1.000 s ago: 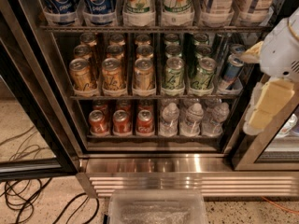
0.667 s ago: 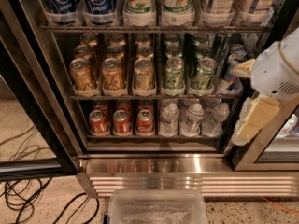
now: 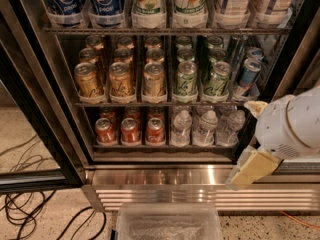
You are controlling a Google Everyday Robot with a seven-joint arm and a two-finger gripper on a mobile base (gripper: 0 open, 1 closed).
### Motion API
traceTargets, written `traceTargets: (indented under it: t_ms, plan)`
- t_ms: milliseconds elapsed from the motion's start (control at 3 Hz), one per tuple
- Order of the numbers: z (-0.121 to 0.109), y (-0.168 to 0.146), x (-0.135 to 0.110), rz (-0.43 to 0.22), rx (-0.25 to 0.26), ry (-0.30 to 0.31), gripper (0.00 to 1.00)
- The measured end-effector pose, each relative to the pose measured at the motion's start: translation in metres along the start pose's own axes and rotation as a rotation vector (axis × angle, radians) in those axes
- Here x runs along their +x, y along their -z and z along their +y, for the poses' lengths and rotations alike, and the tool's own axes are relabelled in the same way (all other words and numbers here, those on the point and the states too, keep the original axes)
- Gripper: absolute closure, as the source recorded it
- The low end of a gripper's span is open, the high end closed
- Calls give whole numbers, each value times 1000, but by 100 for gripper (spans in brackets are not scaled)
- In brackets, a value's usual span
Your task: Pick green can from middle shelf of fridge
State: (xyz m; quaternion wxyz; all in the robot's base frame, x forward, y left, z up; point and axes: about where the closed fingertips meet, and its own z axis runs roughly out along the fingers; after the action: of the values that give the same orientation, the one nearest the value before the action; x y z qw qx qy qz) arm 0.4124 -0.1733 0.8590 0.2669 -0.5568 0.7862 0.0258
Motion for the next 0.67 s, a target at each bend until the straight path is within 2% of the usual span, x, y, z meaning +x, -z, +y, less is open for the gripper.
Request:
traceTargets:
  t_ms: [333, 667]
  plan:
    - [-6, -18, 4, -24, 105, -126, 0]
    - [-24, -16, -3, -60, 175, -142, 0]
